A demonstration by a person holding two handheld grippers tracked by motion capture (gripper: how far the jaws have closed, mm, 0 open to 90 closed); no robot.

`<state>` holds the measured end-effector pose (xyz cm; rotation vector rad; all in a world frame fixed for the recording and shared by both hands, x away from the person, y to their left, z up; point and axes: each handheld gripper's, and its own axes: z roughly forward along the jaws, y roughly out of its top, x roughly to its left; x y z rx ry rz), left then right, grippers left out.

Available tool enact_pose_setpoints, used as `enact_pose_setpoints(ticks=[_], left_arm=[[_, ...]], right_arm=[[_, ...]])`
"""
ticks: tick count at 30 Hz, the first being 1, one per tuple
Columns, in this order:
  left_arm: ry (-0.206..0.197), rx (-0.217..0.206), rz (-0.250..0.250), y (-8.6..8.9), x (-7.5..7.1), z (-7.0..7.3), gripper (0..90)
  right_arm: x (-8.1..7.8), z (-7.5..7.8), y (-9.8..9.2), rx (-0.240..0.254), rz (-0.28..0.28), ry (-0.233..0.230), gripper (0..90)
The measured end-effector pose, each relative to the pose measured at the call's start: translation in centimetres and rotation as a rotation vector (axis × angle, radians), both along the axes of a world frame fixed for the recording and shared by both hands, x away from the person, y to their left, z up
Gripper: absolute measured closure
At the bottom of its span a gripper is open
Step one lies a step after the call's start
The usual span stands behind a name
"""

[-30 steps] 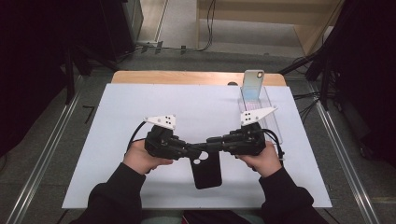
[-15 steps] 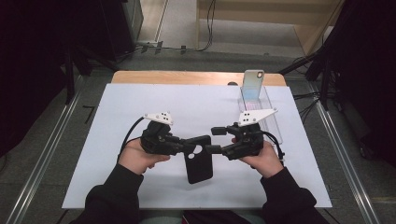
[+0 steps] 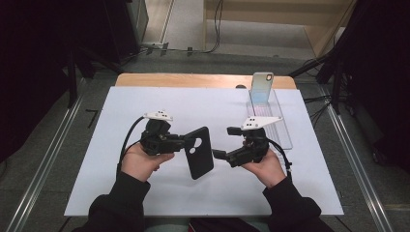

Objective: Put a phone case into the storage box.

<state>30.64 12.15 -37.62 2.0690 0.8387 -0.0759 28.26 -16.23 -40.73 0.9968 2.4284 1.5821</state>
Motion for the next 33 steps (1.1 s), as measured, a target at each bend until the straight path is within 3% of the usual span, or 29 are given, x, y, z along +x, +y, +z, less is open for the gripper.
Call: enact_pose_setpoints(ticks=[4, 12, 17, 21, 27, 33], left_arm=[[0.013, -0.002, 0.03, 0.0, 0.0, 0.1, 76.2], [0.003, -0.003, 0.085, 0.1, -0.1, 0.1, 76.3], [0.028, 0.001, 0.111, -0.1, -0.1, 0.0, 76.2], [0.009, 0.029, 0.127, -0.5, -0.3, 0.0, 76.3], [0.039, 0.018, 0.129, -0.9, -0.5, 0.0, 76.3], [0.057, 0.01, 0.118, -1.8, -1.0, -0.1, 76.2]], right_arm=[[-0.3, -0.5, 0.8, -0.024, -0.013, 0.015, 0.0], [-1.0, -1.0, 2.1, -0.014, -0.041, 0.011, 0.0], [-1.4, -1.2, 2.8, -0.034, -0.076, 0.008, 0.0], [-1.7, -1.6, 3.3, -0.038, -0.093, -0.001, 0.0], [-1.8, -2.0, 4.0, -0.036, -0.147, 0.01, 0.0], [-1.8, -2.3, 5.0, -0.05, -0.162, 0.007, 0.0]])
